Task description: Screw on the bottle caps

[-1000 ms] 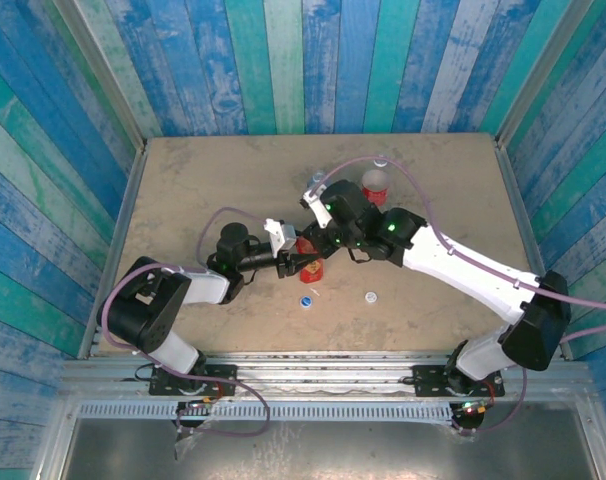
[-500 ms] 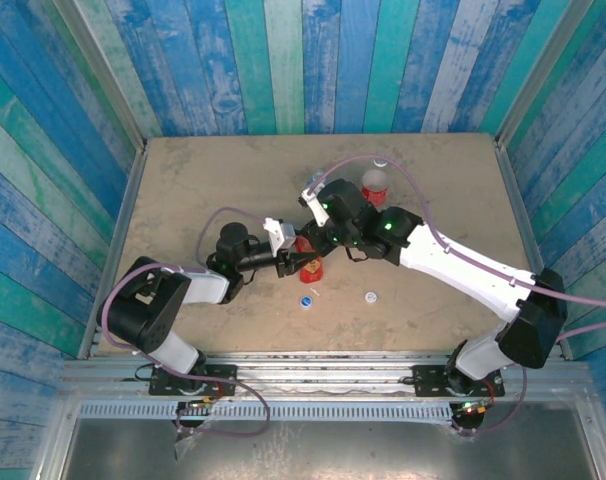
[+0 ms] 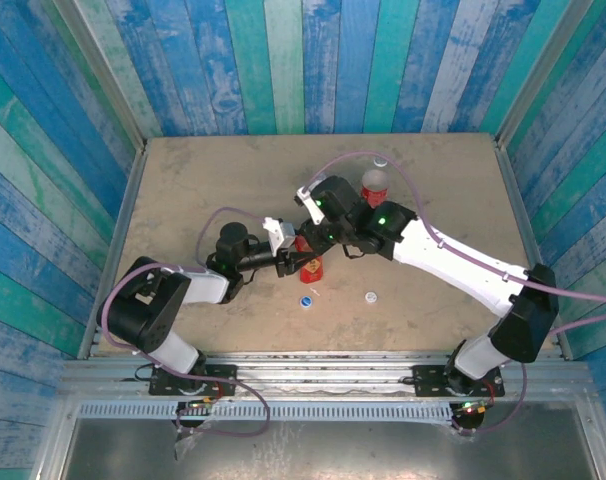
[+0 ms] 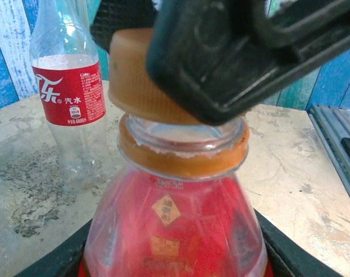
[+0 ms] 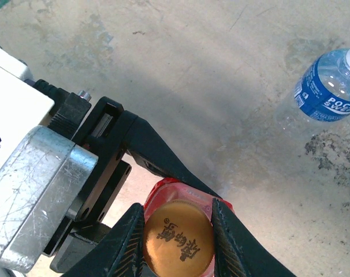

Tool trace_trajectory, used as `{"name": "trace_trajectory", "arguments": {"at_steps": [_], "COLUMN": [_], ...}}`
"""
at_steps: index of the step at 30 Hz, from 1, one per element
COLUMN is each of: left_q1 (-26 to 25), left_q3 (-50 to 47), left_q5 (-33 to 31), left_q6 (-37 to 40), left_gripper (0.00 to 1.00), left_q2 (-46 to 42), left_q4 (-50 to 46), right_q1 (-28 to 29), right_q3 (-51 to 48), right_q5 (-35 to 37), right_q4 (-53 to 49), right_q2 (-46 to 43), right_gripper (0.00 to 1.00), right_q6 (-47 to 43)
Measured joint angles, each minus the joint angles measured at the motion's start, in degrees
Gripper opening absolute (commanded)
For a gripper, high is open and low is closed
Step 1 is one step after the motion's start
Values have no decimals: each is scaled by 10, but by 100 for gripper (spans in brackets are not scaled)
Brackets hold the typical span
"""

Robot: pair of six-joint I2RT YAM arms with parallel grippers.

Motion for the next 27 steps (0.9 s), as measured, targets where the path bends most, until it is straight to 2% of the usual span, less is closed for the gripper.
{"name": "trace_trajectory", "arguments": {"at_steps": [8, 27], "left_q1": [-2, 0], "left_q3": [2, 7], "left_q5": [0, -2], "left_q6": [-1, -1], "left_gripper": [55, 56], "left_q2": [0, 0], "left_q4": [-3, -13], "right_q1": [7, 10], "right_q3": [-45, -15], "right_q5": [17, 33], "right_q4": [45, 23], "right_q2": [-27, -3], "right_gripper": [31, 32], "right_q6": [-12, -7]}}
